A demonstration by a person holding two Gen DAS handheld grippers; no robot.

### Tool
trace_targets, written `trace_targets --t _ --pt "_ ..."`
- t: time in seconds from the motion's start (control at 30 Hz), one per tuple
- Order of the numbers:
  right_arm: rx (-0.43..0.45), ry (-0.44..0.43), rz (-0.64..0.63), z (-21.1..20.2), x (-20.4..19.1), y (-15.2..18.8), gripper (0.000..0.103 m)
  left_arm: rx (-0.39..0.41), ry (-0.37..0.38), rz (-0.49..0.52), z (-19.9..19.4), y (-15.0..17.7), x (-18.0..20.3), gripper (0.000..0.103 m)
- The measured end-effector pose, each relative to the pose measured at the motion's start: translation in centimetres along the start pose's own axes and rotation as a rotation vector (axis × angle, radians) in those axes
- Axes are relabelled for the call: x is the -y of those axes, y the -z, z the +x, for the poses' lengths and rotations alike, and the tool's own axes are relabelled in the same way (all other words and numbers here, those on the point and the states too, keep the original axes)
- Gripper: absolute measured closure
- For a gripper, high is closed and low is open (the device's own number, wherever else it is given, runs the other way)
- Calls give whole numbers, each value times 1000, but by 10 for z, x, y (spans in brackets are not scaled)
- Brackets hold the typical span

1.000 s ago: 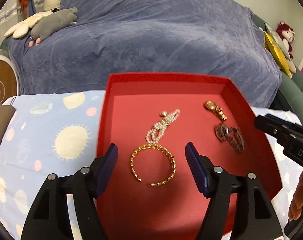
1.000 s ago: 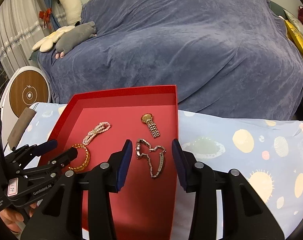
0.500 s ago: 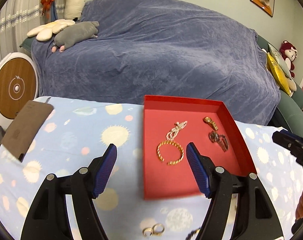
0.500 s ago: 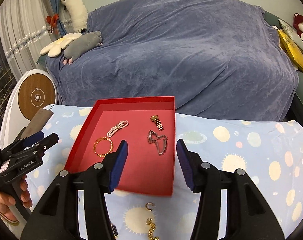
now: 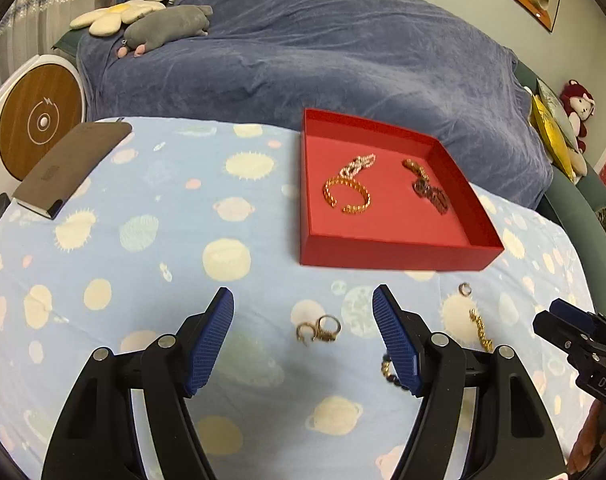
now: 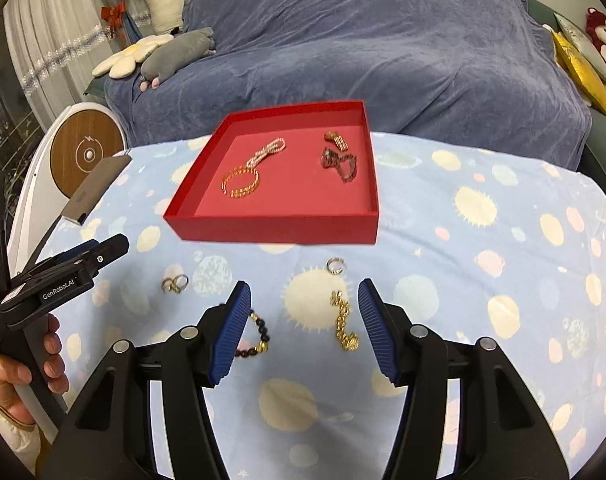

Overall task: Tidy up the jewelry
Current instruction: 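Withdraw both open tools from the box toward the remaining jewelry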

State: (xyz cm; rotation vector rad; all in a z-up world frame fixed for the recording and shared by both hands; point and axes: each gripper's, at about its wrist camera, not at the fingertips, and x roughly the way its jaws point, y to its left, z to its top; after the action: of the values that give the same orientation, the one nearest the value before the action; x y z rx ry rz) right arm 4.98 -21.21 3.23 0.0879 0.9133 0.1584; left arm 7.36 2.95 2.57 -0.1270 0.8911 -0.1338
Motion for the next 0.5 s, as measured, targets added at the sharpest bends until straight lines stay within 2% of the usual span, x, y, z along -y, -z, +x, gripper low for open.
trace_targets --t 0.13,0.3,0.5 --pt "-63 0 -35 23 -7 15 59 -20 -37 64 6 18 0 34" --pt "-122 -11 -57 50 -17 29 67 -60 -2 74 14 28 -5 34" --pt "-144 -16 -91 66 -24 33 72 -80 -12 89 23 31 -11 34"
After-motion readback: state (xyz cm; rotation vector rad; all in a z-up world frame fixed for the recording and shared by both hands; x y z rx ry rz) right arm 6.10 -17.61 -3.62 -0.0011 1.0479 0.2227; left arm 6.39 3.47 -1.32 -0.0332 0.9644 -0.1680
